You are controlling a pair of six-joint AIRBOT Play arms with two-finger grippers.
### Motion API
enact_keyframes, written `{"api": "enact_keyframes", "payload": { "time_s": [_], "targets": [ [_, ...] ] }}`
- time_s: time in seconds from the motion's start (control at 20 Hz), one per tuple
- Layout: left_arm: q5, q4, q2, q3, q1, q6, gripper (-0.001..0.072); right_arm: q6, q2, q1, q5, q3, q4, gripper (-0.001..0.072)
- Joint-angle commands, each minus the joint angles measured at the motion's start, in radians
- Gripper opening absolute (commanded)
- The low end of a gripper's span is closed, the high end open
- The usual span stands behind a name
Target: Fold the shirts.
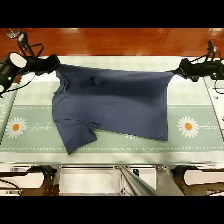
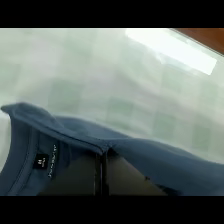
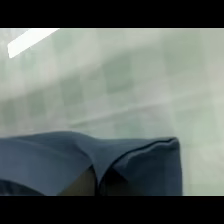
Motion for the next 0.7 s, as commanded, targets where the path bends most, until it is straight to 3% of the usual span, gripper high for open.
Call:
{"api": "enact_keyframes", "payload": {
  "time_s": [0.0, 0.15, 0.25, 0.45, 0.6, 0.65],
  "targets": [
    [-0.043, -0.036, -0.016, 0.0, 0.012, 0.073, 0.0032, -0.08, -0.034, -0.01, 0.113, 0.008, 0.03, 0.0019],
    [-0.207, -0.036, 0.011, 0.0, 0.068, 0.139, 0.0031, -0.08, -0.02, -0.063, 0.266, 0.007, 0.032, 0.002],
    [-0.343, -0.035, 0.001, -0.004, 0.101, 0.232, 0.0032, -0.097, -0.021, -0.061, 0.381, -0.002, -0.027, 0.002],
    [-0.492, -0.035, -0.061, -0.022, 0.116, 0.265, 0.0032, -0.097, -0.034, 0.002, 0.367, -0.084, -0.14, 0.0019],
    [-0.508, -0.035, -0.078, -0.022, 0.121, 0.261, 0.0034, -0.031, -0.062, 0.013, 0.36, -0.088, -0.162, 0.0026],
    [-0.518, -0.035, -0.078, -0.017, 0.125, 0.261, 0.014, -0.018, -0.059, 0.012, 0.367, -0.088, -0.156, 0.0172]
  ]
}}
